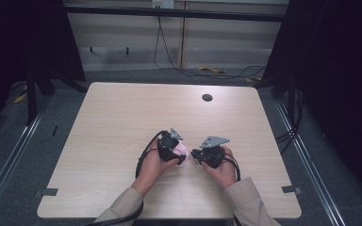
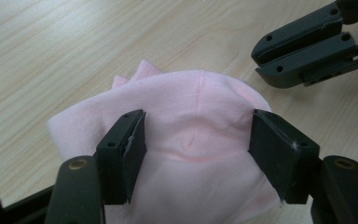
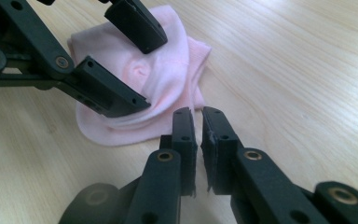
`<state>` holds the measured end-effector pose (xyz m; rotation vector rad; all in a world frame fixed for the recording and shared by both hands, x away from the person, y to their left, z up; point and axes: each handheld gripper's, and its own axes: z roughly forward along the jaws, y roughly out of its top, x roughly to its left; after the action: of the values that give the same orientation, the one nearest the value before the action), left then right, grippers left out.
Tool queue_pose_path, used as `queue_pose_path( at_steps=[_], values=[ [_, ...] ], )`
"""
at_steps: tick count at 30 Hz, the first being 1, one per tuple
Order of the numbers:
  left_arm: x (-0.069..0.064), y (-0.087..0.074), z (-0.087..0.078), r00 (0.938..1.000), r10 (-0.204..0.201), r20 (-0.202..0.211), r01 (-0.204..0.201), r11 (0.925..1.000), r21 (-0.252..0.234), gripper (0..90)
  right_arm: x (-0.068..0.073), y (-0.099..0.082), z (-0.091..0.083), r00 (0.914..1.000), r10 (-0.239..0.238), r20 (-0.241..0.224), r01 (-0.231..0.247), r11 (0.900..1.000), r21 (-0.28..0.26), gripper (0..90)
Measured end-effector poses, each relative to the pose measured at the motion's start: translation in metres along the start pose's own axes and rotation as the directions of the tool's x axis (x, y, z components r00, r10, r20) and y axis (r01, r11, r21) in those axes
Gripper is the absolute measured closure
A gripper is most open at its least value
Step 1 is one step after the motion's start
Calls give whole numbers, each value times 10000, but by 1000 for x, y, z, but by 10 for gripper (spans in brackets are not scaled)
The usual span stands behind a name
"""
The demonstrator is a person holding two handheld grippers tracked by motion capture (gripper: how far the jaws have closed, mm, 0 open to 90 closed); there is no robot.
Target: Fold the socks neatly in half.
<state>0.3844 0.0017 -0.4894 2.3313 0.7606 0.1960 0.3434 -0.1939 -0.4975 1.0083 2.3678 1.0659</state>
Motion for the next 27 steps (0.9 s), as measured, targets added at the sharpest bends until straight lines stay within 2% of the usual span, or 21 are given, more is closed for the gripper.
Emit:
queue_pose_path(
  at_steps=[2,3,8,11,14,16,18,20,24,27],
  values=[
    [0,0,1,10000,10,94,-10,10000,-32,348,-2,-2,-2,10000,23,22,-23,10000,3,829],
    [0,0,1,9998,177,110,-177,9998,7,347,-2,-2,-3,10000,38,47,-38,10000,1,825],
    [-1,2,2,9989,426,204,-427,9991,44,345,-5,-3,-6,9999,132,79,-132,9999,-30,808],
    [-1,4,2,9993,227,312,-230,9997,108,337,-5,-3,-5,9998,202,92,-202,9998,-11,782],
    [-2,6,1,9983,309,501,-319,9993,194,294,-4,-3,-4,9998,154,102,-155,9999,41,765],
    [-3,8,-2,9977,544,396,-556,9980,288,275,-5,-4,-3,9998,166,100,-166,9998,55,756],
    [-6,12,-7,9976,647,251,-650,9978,130,252,-5,-4,-4,9998,171,117,-171,9998,37,754],
    [-5,14,-11,9984,482,281,-479,9988,-106,243,-6,-3,-5,9997,209,137,-209,9998,-13,749],
    [2,13,-19,9991,327,-263,-336,9988,-347,258,-6,-2,-5,9995,274,149,-273,9996,-114,742],
    [7,10,-22,9998,-2,-173,-5,9992,-411,264,-5,-2,-4,9996,263,114,-262,9996,-76,741]
  ],
)
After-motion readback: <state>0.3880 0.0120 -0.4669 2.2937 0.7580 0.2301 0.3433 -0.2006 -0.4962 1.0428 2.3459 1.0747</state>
